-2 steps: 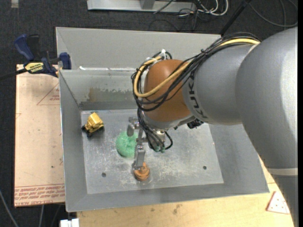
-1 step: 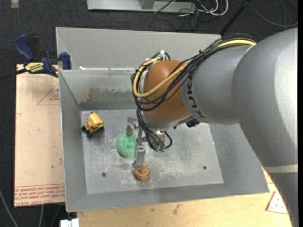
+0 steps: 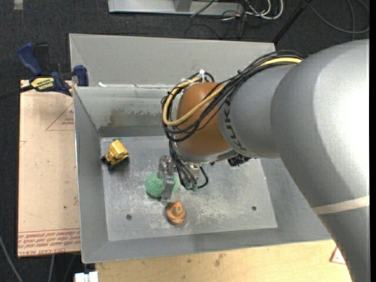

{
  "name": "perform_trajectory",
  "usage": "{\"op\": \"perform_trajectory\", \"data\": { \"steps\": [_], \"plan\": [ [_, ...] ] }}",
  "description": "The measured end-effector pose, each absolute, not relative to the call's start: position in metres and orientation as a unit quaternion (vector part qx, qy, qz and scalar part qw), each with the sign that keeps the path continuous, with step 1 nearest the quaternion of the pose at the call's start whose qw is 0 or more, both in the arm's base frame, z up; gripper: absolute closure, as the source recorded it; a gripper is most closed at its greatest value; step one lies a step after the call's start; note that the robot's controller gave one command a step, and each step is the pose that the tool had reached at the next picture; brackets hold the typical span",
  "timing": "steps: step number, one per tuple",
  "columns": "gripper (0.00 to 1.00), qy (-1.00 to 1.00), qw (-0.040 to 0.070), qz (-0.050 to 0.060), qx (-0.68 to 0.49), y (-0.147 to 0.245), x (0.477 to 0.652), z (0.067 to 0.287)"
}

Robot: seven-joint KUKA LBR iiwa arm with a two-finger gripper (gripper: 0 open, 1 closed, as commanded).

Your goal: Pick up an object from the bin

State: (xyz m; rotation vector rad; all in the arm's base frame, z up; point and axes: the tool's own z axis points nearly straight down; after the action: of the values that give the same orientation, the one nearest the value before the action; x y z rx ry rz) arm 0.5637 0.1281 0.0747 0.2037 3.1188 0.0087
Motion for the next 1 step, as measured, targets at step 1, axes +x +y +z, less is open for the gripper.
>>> {"op": "perform_trajectory", "data": {
  "steps": [1],
  "plan": [
    [1.0, 0.998, 0.008, 0.003, 0.065, 0.128, 0.5637, 0.0747]
  ]
}}
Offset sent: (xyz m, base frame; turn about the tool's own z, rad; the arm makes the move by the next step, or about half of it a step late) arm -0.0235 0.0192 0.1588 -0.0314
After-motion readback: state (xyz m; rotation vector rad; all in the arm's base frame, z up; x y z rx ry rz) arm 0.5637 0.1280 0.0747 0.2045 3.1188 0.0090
